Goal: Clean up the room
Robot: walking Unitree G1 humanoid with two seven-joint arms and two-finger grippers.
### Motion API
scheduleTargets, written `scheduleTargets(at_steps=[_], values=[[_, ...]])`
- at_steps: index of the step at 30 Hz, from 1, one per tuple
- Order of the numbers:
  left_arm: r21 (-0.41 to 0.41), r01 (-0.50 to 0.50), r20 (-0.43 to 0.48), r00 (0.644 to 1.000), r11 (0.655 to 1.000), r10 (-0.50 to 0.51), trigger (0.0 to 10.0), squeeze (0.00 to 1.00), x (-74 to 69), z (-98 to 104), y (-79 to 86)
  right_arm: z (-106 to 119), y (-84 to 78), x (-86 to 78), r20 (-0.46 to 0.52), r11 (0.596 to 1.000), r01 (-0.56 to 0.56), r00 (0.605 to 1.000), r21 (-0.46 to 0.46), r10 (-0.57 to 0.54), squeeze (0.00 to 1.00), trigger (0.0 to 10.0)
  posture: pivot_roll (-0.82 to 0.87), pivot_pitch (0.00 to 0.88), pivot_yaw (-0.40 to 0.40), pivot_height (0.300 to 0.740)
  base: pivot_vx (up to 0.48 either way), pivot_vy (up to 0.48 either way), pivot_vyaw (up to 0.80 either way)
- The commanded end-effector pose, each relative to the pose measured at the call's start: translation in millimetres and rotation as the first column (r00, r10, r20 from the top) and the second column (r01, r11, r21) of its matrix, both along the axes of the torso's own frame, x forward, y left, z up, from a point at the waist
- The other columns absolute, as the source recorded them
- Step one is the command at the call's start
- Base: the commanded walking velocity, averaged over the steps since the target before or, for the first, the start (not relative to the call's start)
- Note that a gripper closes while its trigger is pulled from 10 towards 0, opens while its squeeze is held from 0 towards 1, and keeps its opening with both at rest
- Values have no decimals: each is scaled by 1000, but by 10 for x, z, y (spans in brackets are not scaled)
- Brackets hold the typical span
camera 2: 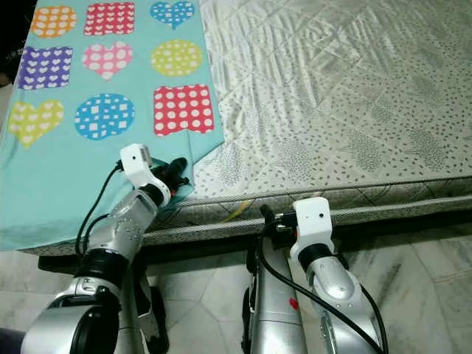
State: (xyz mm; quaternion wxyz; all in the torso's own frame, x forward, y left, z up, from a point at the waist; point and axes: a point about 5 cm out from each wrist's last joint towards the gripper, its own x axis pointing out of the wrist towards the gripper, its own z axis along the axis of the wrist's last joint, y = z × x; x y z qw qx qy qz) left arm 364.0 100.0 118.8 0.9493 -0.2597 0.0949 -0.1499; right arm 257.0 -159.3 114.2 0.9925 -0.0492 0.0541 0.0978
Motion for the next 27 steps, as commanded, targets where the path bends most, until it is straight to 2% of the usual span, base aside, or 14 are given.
scheduleTargets(at_steps=[1, 11, 19, 24, 27], values=[[24, 22, -16, 1000, 999, -22, 0, 0, -52, -69, -38, -55, -16, -25, -19, 1000, 6, 1000, -4, -6, 0, 10000, -171, 291, -15, 522, 0, 0, 0], [124, 122, 7, 992, 985, -123, 0, 0, -134, -76, -253, -57, -9, -4, -18, 1000, 6, 1000, 1, -6, 0, 10000, -167, 289, -16, 522, 0, 0, 0], [98, 169, 60, 983, 981, -175, 0, 0, -191, 44, -462, -61, -1, 3, -18, 1000, 6, 1000, 5, -6, 0, 10000, -167, 290, -13, 522, 0, 0, 0], [116, 227, 70, 969, 967, -236, 0, 0, -264, 75, -621, -66, 6, 11, -19, 1000, 4, 1000, 8, -4, 0, 10000, -166, 289, -12, 522, 0, 0, 0], [135, 243, 71, 965, 961, -254, 0, 0, -308, 69, -657, -67, 9, 10, -18, 1000, 3, 1000, 10, -3, 0, 10000, -165, 289, -10, 522, 0, 0, 0]])
